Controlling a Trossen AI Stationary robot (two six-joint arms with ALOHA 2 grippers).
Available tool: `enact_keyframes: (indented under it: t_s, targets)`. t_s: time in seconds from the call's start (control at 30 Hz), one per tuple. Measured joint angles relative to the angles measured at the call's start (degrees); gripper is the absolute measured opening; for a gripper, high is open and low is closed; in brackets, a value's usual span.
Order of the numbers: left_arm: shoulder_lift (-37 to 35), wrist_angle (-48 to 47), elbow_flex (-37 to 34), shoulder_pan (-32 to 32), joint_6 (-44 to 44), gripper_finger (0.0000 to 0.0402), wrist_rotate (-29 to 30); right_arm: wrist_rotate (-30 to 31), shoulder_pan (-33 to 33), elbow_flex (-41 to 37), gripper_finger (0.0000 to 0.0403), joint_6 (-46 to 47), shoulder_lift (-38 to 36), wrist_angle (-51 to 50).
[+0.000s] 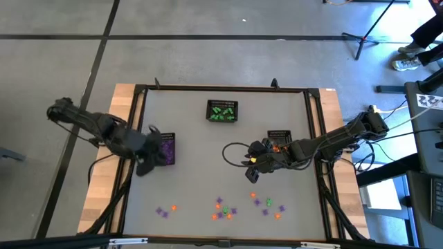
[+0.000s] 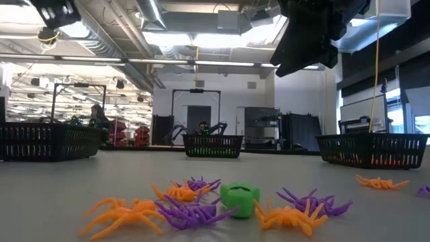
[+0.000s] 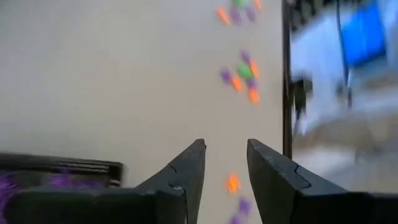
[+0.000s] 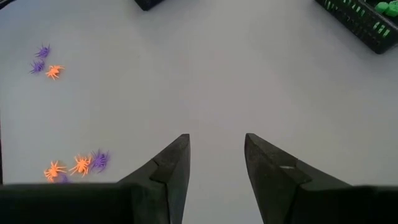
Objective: Sort Halloween decoration
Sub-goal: Put the violet spider toy into the left bin
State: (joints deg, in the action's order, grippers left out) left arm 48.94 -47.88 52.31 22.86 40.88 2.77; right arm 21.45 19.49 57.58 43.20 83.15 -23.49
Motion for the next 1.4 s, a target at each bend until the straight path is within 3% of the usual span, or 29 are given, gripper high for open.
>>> enact_keyframes:
  t_s: [0.13,0.3,0.47,0.67,0.9,1.2,1.4]
  targets:
    - [12.2,-0.3,3.6,7.9,-4.2,0.0104,-2.8,0.0,0.0,0.0,0.0150,0.0,0.0,0.0]
    - [25.0,1.2,4.7,16.8,-2.6,0.0102,-6.0,0.0,0.0,0.0,0.0150,0.0,0.0,-0.1]
    - [31.6,6.0,4.7,24.5,4.4,0.0102,-1.6,0.9,0.0,0.0,0.0150,0.0,0.0,-0.1]
    - [32.5,12.7,-1.1,31.2,17.5,0.0102,6.0,1.5,0.0,0.0,0.0150,0.0,0.0,-0.1]
    - [32.4,23.7,-10.2,35.6,29.4,0.0102,8.7,1.5,0.0,0.0,0.0150,0.0,0.0,-0.2]
    - [32.4,25.3,-15.1,34.9,32.8,0.0102,9.8,0.4,0.0,0.0,0.0150,0.0,0.0,-0.2]
    - [32.4,33.3,-18.7,34.9,33.0,0.0102,8.4,-0.2,0.0,0.0,0.0150,0.1,0.0,-0.2]
